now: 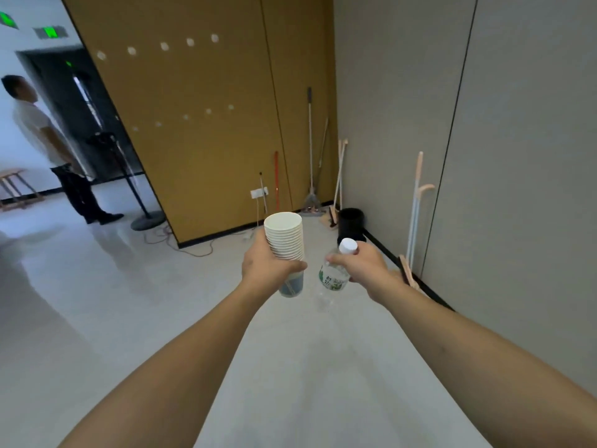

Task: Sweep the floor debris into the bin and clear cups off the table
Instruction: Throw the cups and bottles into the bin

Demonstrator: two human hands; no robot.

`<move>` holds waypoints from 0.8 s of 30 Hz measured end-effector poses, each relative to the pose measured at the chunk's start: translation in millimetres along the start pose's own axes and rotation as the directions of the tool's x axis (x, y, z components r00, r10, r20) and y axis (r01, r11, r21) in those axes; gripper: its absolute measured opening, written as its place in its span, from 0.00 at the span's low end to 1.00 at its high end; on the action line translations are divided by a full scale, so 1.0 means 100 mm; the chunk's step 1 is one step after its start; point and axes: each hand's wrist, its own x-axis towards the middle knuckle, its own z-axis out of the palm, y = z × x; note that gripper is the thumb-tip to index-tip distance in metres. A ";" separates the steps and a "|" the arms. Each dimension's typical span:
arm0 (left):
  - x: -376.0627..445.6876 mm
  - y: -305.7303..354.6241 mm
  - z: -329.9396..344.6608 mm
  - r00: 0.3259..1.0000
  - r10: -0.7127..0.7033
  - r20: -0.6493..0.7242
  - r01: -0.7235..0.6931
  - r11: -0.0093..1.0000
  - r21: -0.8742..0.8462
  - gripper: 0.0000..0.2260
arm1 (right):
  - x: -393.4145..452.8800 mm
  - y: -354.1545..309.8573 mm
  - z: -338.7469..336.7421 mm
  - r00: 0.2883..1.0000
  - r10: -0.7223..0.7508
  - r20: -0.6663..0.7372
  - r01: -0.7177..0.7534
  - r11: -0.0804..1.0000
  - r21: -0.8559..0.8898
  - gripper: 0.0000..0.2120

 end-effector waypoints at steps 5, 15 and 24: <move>1.04 -0.06 0.56 0.994 0.028 0.103 -0.029 1.000 0.012 0.43 | 0.91 0.01 -0.17 0.993 0.038 -0.116 -0.034 0.999 0.043 0.15; 3.57 -0.18 1.25 0.961 0.018 0.277 -0.005 0.999 -0.047 0.42 | 2.98 -0.37 -0.12 0.949 0.060 -0.309 -0.054 0.998 0.027 0.14; 5.12 -0.50 1.85 0.948 0.005 0.319 -0.010 1.000 0.014 0.42 | 4.58 -0.17 -0.03 0.911 0.149 -0.384 -0.159 0.987 0.008 0.12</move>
